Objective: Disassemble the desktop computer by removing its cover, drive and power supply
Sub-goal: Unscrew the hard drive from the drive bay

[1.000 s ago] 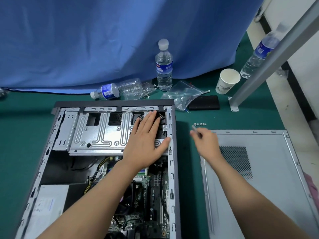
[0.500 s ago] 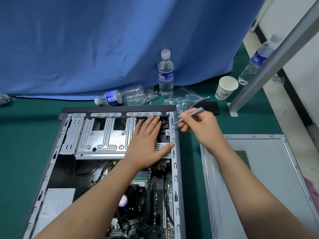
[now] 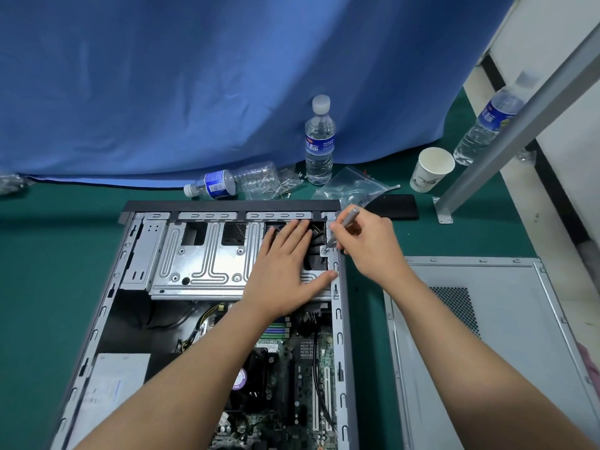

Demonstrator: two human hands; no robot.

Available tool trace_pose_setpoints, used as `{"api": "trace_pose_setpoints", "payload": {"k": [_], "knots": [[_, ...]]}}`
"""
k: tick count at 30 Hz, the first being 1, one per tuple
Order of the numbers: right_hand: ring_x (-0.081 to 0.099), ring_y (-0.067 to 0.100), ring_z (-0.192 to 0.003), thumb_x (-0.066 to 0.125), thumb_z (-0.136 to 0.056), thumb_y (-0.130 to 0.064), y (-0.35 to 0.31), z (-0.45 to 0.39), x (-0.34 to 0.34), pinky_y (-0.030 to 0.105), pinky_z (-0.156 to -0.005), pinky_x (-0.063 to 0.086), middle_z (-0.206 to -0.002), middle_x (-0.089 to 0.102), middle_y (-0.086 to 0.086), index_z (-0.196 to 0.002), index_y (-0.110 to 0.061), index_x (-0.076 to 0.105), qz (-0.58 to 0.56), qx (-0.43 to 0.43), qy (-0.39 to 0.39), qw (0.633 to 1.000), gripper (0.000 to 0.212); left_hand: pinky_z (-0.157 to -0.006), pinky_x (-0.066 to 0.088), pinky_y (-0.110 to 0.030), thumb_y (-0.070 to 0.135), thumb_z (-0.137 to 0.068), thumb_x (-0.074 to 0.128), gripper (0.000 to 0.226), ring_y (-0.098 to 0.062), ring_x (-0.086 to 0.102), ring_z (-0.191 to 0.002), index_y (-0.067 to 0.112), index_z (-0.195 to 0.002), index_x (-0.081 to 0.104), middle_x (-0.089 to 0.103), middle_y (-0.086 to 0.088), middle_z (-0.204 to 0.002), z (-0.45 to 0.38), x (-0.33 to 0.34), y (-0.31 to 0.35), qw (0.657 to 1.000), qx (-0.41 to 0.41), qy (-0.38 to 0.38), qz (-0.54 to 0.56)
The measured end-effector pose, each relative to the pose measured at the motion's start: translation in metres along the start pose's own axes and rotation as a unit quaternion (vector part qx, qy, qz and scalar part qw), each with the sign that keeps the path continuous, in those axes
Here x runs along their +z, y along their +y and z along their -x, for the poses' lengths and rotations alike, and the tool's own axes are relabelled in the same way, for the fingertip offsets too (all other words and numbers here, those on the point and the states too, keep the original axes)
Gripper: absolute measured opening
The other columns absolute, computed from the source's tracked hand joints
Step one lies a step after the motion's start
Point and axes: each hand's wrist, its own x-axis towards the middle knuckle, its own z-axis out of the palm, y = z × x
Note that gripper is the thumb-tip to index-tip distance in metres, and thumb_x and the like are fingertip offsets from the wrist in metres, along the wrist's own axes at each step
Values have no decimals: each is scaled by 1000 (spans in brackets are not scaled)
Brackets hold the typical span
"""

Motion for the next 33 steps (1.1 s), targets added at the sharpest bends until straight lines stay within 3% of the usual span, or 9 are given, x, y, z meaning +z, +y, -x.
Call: {"api": "trace_pose_setpoints", "payload": {"k": [10,20,26,28,31,33], "knots": [[58,25,-61,59,-89,-24,-9,-2,2,36,-63,50,-62,63,6,-79,-12,59,64,-24,-26,997,16,-119,-4,-35,80,-80,14,96,-9,4,-146,15,-149,28,18,3,-159,-1,3,-1,1000,-1,4,0],[53,22,-63,61,-87,-23,-23,-10,-3,31,-63,43,-59,59,3,-76,-8,57,147,-34,-65,986,19,-119,-4,-35,80,-80,14,96,-9,5,-146,16,-150,29,19,4,-159,-1,4,-1,1000,-1,7,6],[60,28,-69,63,-86,-25,-27,-12,-1,36,-70,50,-65,64,9,-75,-6,57,174,-9,-73,982,22,-119,-6,-33,79,-80,16,94,-9,4,-146,17,-150,27,19,4,-159,-1,3,0,1000,0,9,7],[63,18,-59,66,-84,-23,-29,-16,-2,28,-62,50,-58,64,7,-73,-8,58,168,19,-91,981,21,-119,-7,-33,79,-79,15,94,-9,4,-146,17,-150,27,19,4,-159,-1,2,0,1000,0,8,7],[50,1,-33,68,-83,-17,-33,-25,-6,13,-40,39,-52,65,5,-70,-10,59,160,46,-140,976,17,-118,-7,-33,79,-79,15,95,-9,4,-146,17,-150,28,18,3,-159,-1,2,0,1000,-1,6,7],[55,3,-36,68,-83,-15,-36,-30,-7,12,-39,39,-53,65,5,-69,-10,59,176,37,-174,968,17,-119,-6,-34,79,-79,15,95,-10,5,-146,17,-150,28,19,3,-159,-1,2,0,1000,0,6,7]]}}
